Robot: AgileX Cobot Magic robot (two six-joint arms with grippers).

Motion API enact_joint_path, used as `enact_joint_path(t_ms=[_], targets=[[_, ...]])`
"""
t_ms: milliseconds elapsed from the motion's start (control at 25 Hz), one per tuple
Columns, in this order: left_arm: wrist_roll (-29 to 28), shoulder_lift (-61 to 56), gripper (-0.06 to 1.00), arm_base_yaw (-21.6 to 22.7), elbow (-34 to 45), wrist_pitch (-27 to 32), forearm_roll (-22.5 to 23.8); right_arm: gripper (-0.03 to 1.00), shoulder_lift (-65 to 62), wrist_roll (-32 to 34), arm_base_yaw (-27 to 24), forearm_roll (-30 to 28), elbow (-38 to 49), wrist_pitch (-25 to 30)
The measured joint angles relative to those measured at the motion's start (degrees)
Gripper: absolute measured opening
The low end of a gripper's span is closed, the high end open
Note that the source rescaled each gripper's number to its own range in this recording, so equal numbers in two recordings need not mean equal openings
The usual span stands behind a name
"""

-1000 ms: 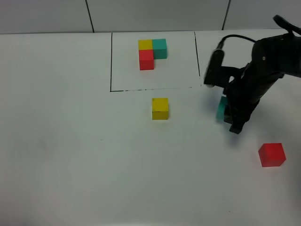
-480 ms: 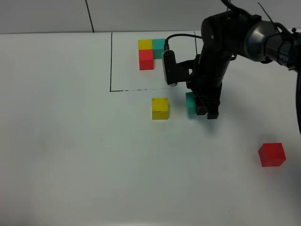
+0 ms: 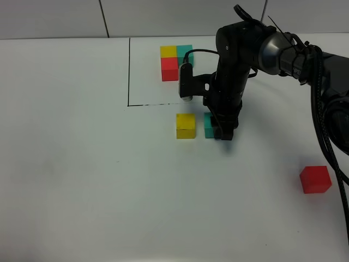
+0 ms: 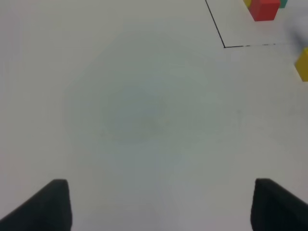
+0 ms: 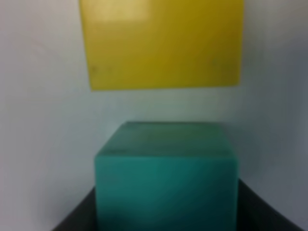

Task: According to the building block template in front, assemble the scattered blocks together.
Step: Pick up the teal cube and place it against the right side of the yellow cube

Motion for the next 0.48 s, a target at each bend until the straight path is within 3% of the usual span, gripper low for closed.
enact_joint_path(t_ms=[480], targets=[[0.0, 0.0, 0.7, 0.0, 0.0, 0.0, 0.0, 0.03, 1.4, 0.5, 0.5, 2.7, -0.3, -1.5]])
